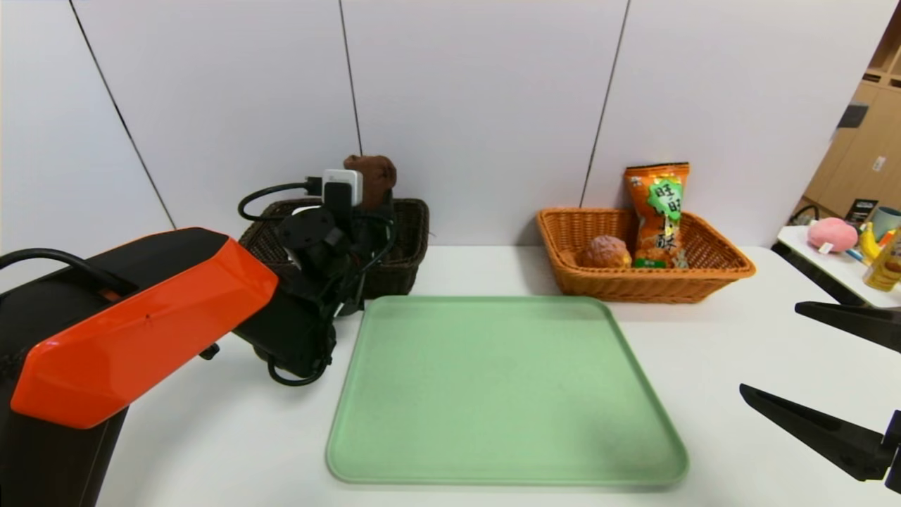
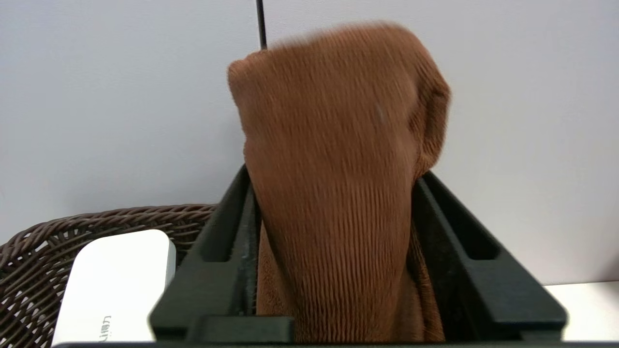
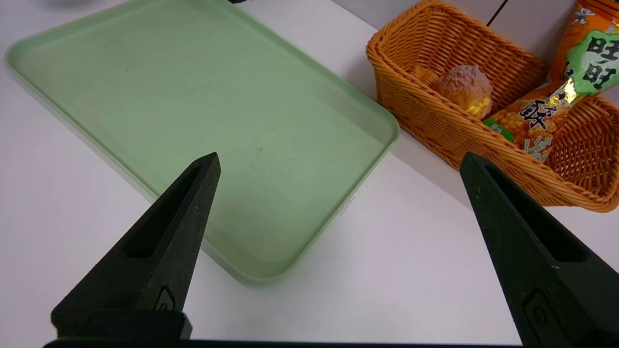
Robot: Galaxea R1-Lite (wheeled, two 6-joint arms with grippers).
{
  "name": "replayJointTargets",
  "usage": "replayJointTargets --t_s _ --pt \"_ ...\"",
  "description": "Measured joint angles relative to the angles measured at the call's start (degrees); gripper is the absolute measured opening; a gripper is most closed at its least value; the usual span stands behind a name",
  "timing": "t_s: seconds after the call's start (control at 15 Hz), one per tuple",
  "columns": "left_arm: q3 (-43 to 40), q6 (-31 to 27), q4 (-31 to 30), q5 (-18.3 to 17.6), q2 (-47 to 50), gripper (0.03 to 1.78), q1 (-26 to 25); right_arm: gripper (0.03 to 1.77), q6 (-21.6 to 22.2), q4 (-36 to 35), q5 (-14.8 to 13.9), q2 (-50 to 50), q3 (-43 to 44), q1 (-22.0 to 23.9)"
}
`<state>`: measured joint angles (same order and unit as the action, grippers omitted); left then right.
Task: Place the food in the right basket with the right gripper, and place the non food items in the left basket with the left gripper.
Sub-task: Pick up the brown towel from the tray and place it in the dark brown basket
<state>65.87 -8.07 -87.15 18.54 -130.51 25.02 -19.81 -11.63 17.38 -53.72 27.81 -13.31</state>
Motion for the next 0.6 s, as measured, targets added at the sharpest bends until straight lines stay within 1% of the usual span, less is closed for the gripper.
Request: replayJointTargets --t_s 0.13,0.27,0.47,0.6 --pt "-0.2 0.0 0.0 -0.1 0.2 1.19 0.1 1.71 0.0 0.0 0.0 0.2 0.0 0.0" --pt "-0.5 0.0 0.0 0.1 0.4 1.31 0.0 1.71 0.0 0.0 0.0 0.6 0.0 0.0" --pt "-0.8 0.3 0.0 0.4 0.8 1.43 0.0 1.71 0.2 0.0 -1.1 1.1 0.0 0.2" --pt "-2.6 0.5 0.1 0.4 1.5 1.49 0.0 1.71 1.6 0.0 -1.2 1.4 0.0 0.3"
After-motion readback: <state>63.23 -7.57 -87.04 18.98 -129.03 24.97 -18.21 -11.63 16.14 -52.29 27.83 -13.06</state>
